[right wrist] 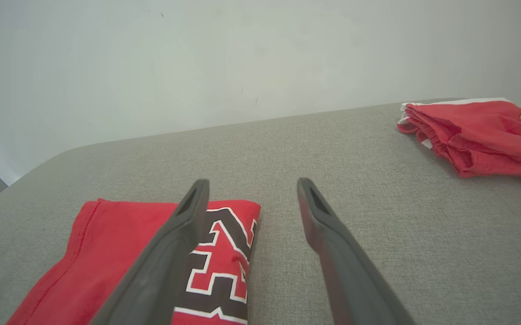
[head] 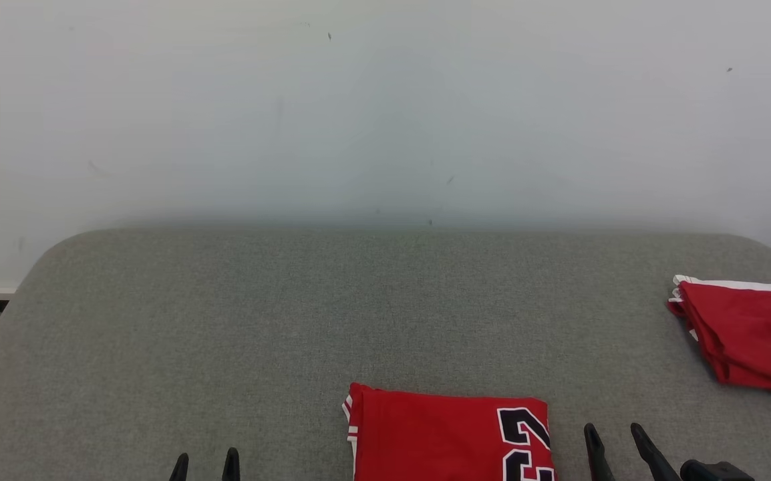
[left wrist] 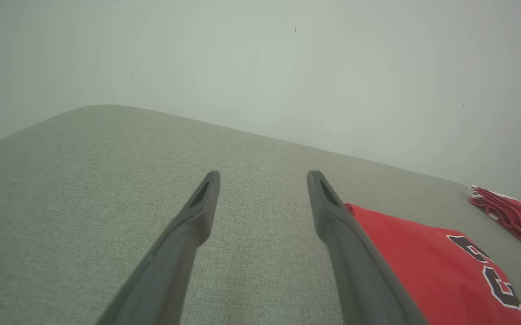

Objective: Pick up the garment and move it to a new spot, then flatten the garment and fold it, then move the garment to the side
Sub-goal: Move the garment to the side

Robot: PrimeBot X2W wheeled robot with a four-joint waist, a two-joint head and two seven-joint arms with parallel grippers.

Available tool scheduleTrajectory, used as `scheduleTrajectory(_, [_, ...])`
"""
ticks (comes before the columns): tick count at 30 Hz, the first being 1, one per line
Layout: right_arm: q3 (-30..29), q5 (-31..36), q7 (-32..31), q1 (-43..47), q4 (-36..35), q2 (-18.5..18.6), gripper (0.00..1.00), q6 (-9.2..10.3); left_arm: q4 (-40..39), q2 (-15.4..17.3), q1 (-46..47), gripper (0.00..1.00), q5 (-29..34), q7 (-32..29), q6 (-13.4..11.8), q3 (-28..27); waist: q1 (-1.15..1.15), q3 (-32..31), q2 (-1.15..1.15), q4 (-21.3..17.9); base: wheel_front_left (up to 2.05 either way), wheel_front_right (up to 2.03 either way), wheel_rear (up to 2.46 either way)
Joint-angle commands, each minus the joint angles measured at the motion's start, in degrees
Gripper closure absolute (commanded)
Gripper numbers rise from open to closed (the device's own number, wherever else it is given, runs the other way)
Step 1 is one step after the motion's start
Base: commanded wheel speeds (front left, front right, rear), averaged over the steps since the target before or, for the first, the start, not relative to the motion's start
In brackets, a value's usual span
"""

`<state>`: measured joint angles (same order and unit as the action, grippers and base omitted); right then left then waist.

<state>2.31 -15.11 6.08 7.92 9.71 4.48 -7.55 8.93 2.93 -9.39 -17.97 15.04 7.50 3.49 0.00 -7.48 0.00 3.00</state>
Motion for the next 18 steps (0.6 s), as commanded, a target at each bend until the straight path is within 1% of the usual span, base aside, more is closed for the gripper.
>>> scheduleTrajectory(1, [0.0,-0.8,-0.2,-0.6,0.3,-0.1,0.00,0.15,0.2,-0.1,0.2,0.00,0.0,0.1,-0.1,0.1,0.00,0.1,0.00,0.1,0.00,0.00,0.00])
scheduleTrajectory(4, [-0.4,-1.3,-1.7,-1.1,0.3,-0.4,0.00,0.15,0.3,-0.1,0.4,0.00,-0.4,0.1,-0.1,0.2,0.00,0.0,0.00,0.2,0.00,0.00,0.00])
scheduleTrajectory(7, [-2.4,-2.5,-6.5,-1.5,0.8,-0.8,0.00,0.15,0.3,-0.1,0.3,0.00,-0.6,0.1,-0.1,0.1,0.00,0.0,0.00,0.3,0.00,0.00,0.00])
scheduleTrajectory(9, [-3.6,-3.5,-13.4,-2.0,1.4,-1.2,0.00,0.15,0.3,-0.1,0.2,0.00,-0.6,0.1,-0.1,0.0,0.00,-0.1,0.00,0.2,0.00,0.00,0.00])
scheduleTrajectory(15, [-6.1,-6.1,-36.9,-4.7,-2.1,-1.5,0.00,0.15,0.1,-0.1,0.1,0.00,-0.7,0.1,-0.1,0.1,0.00,0.2,0.00,0.0,0.00,0.00,0.00])
scheduleTrajectory(18, [-7.3,-8.4,-45.5,-6.9,-2.9,-1.6,0.00,0.15,0.2,-0.1,0.5,0.00,-0.8,0.1,-0.1,0.4,0.00,0.5,0.00,0.2,0.00,0.00,0.00])
